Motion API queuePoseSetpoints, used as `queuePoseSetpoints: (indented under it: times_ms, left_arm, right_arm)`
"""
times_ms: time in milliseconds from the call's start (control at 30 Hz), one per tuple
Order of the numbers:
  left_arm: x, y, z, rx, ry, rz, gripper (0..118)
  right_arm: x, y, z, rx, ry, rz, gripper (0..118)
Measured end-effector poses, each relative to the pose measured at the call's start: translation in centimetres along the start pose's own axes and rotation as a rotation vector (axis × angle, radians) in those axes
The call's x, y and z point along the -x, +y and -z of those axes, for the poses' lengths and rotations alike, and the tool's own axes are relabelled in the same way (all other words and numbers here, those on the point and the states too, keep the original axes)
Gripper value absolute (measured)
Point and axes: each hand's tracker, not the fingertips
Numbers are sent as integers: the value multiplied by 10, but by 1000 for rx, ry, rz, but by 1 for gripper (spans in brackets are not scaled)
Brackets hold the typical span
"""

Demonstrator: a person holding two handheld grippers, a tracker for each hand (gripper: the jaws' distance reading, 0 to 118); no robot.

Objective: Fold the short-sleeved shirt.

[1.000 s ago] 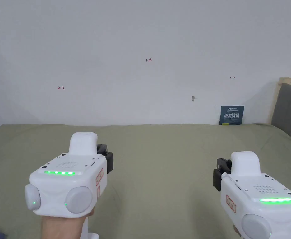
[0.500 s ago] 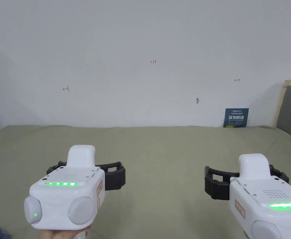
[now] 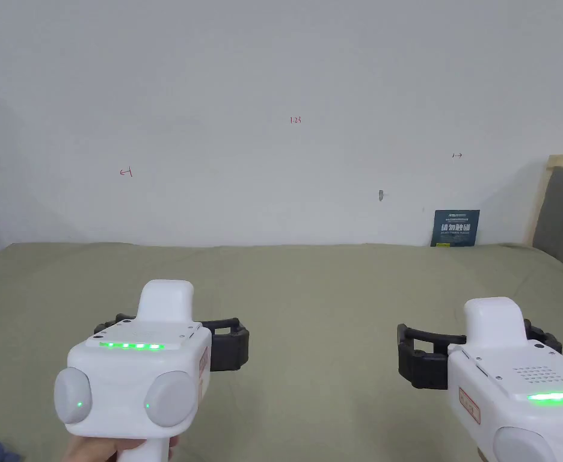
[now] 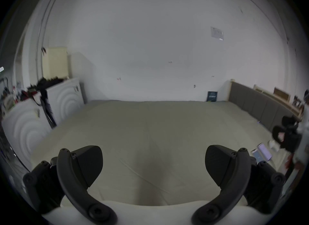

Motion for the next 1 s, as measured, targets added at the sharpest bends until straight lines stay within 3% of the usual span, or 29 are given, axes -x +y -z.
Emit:
queuePoseSetpoints:
  times_ms: [67,167,267,300,367,533,1000]
  left_arm:
    - [4,4,-2,-1,-85,-66,118]
    - [3,0,-6,-17,-80,-74,118]
    - [-7,-6,-1,-15,84,46,118]
    - [-5,-11,0,-68,37,74,118]
    - [3,-14,-3,-84,-36,-28,118]
    - [6,-14,-7,-109,52,-13,118]
    - [16,-9,-15,-123,43,-55,118]
  right_arm:
    - [-1,0,0,7,-1,1,118]
    - [-2,3,-5,10,5,21,118]
    - [-2,5,-7,2,-2,21,118]
    - [-2,6,-9,0,-5,19,118]
    - [-2,6,-13,-4,-4,20,118]
    - [-1,5,-13,-13,-2,9,118]
    - [5,3,-16,-25,18,-2,118]
